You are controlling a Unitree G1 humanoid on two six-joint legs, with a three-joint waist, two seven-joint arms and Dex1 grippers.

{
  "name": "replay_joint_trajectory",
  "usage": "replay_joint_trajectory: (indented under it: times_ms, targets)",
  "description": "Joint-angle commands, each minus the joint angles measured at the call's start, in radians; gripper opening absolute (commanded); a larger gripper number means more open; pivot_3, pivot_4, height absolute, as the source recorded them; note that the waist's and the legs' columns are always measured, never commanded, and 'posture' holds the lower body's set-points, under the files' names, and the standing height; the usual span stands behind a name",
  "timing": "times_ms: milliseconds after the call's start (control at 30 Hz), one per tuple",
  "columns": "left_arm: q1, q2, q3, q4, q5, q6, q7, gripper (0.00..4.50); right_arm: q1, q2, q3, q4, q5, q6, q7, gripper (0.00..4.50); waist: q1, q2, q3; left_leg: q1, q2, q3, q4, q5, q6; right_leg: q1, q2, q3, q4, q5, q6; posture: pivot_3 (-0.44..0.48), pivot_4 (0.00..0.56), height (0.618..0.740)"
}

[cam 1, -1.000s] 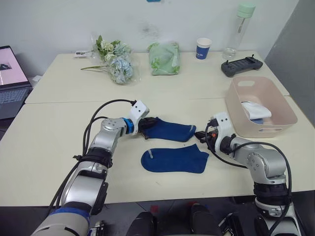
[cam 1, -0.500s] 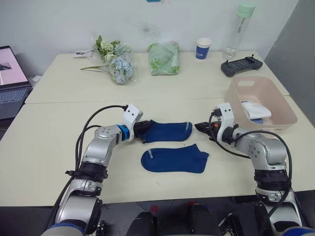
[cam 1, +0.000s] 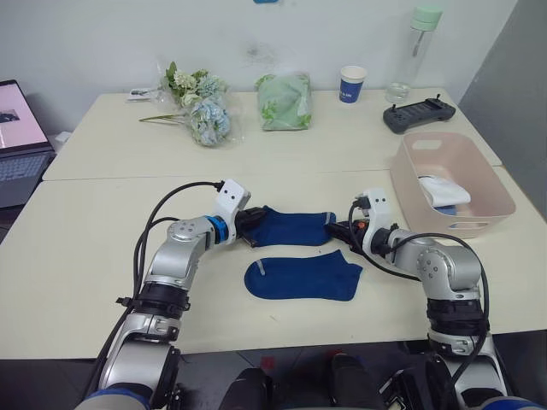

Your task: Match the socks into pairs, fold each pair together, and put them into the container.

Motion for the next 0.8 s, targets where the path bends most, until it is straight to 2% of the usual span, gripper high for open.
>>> replay_joint_trajectory:
  times_ms: [33, 100, 367, 533, 667, 800]
  targets:
    - [-0.009, 0.012, 0.012, -0.035, -0.011, -0.004, 0.003, 0.0, -0.008, -0.003, -0.01, -0.043, 0.024, -0.009, 0.006, 0.67, 0.0, 0.0, 0.0, 0.0, 0.0, 0.0, 0.0, 0.0, 0.0, 0.0, 0.0, 0.0, 0.0, 0.0, 0.0, 0.0, 0.15, 0.74]
    - [-0.007, 0.011, 0.013, -0.042, -0.013, 0.0, 0.005, 0.0, -0.014, -0.01, -0.01, -0.031, 0.022, -0.016, 0.011, 0.03, 0.0, 0.0, 0.0, 0.0, 0.0, 0.0, 0.0, 0.0, 0.0, 0.0, 0.0, 0.0, 0.0, 0.0, 0.0, 0.0, 0.15, 0.74]
    - [0.032, -0.008, 0.04, -0.157, -0.049, 0.093, 0.062, 0.0, -0.072, -0.049, -0.037, 0.035, 0.013, -0.061, 0.033, 0.03, 0.0, 0.0, 0.0, 0.0, 0.0, 0.0, 0.0, 0.0, 0.0, 0.0, 0.0, 0.0, 0.0, 0.0, 0.0, 0.0, 0.15, 0.74]
    - [0.172, -0.148, 0.103, -0.511, -0.161, 0.407, 0.266, 0.0, -0.194, -0.129, -0.019, 0.23, -0.026, -0.174, 0.109, 0.03, -0.001, 0.0, 0.0, -0.001, 0.001, 0.001, 0.0, 0.0, 0.0, 0.0, -0.001, 0.002, -0.001, 0.0, 0.0, 0.0, 0.15, 0.74]
    - [0.243, -0.247, 0.112, -0.642, -0.197, 0.561, 0.396, 0.0, -0.25, -0.121, 0.033, 0.35, -0.058, -0.258, 0.158, 0.03, -0.001, 0.0, 0.0, 0.0, 0.001, 0.001, 0.0, 0.0, 0.0, 0.0, 0.0, 0.001, 0.0, 0.0, 0.0, 0.0, 0.15, 0.74]
    - [0.262, -0.322, 0.13, -0.673, -0.221, 0.627, 0.475, 0.0, -0.291, -0.105, 0.08, 0.451, -0.1, -0.337, 0.198, 0.03, 0.0, 0.0, 0.0, 0.0, 0.0, 0.002, 0.0, 0.0, 0.0, 0.0, 0.0, 0.002, 0.001, 0.0, 0.0, 0.0, 0.15, 0.74]
